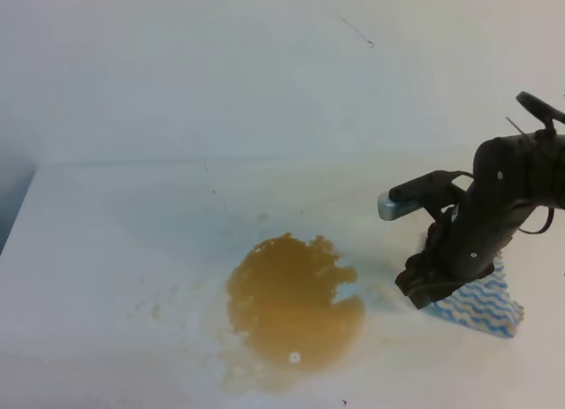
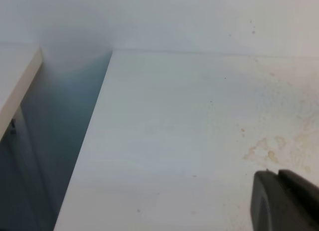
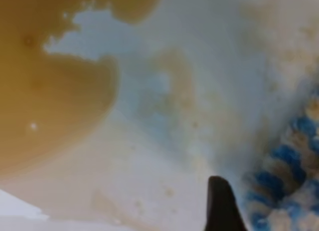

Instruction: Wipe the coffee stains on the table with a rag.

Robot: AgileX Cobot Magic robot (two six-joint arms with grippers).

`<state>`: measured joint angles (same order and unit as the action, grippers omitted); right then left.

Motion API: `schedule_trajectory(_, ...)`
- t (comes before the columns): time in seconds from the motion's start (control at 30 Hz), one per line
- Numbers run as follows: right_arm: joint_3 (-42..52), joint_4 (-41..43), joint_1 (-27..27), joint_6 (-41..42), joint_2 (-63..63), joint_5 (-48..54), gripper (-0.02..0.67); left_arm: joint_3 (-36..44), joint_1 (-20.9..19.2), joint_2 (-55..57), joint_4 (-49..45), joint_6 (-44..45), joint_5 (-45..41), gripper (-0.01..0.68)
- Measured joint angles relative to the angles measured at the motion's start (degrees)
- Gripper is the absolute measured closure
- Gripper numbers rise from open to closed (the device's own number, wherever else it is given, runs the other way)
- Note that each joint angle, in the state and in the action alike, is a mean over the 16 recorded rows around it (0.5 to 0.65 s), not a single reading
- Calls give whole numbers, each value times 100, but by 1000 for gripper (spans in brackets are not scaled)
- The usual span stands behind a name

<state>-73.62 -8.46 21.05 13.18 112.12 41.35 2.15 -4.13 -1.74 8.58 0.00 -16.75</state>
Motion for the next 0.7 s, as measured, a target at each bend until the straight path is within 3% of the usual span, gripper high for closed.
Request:
schedule_trajectory(0.43, -90, -356, 145, 130, 448, -185, 553, 0, 0, 0, 0, 0, 0, 673)
schedule_trajectory(0.7, -135, -1503, 452, 749, 573, -355, 626, 0, 0, 0, 0, 0, 0, 673)
